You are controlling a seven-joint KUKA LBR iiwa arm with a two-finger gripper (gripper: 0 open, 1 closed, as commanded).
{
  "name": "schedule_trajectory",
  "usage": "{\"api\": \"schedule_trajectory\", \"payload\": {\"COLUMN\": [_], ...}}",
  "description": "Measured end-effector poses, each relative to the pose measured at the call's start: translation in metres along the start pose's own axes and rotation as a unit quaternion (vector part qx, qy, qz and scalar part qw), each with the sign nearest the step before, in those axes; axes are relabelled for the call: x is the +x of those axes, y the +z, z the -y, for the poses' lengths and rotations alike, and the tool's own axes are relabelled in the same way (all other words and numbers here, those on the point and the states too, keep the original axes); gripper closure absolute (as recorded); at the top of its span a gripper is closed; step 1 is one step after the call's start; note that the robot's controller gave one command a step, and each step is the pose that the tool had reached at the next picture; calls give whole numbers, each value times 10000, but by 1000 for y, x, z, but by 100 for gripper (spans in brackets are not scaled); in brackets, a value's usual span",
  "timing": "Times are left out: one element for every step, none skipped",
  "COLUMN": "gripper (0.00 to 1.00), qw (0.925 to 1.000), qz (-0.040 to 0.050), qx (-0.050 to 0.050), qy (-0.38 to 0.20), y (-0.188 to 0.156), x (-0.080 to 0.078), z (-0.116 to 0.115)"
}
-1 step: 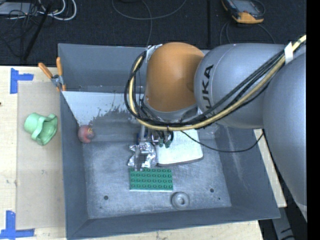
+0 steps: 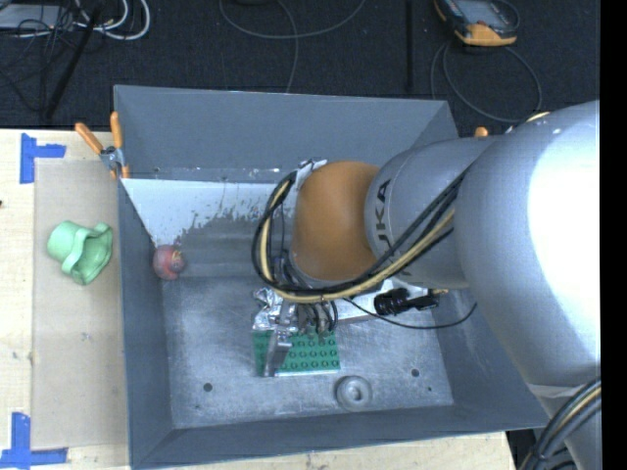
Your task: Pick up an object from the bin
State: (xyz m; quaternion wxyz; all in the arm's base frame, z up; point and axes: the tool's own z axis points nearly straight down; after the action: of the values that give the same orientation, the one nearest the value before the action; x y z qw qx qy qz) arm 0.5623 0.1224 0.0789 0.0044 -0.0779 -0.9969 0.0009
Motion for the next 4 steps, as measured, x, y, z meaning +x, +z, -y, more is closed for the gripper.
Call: {"api": "schedule_trajectory", "payload": {"gripper": [100, 0, 0, 100], "qw": [10000, 10000, 9991, 9992], "qz": [7, 36, 98, 119], "qx": [-27, -14, -32, -42], "qy": [-1, 4, -406, -391], "y": [-6, -4, 6, 3], "x": [-1, -2, 17, 15], "z": [-3, -1, 52, 50]}}
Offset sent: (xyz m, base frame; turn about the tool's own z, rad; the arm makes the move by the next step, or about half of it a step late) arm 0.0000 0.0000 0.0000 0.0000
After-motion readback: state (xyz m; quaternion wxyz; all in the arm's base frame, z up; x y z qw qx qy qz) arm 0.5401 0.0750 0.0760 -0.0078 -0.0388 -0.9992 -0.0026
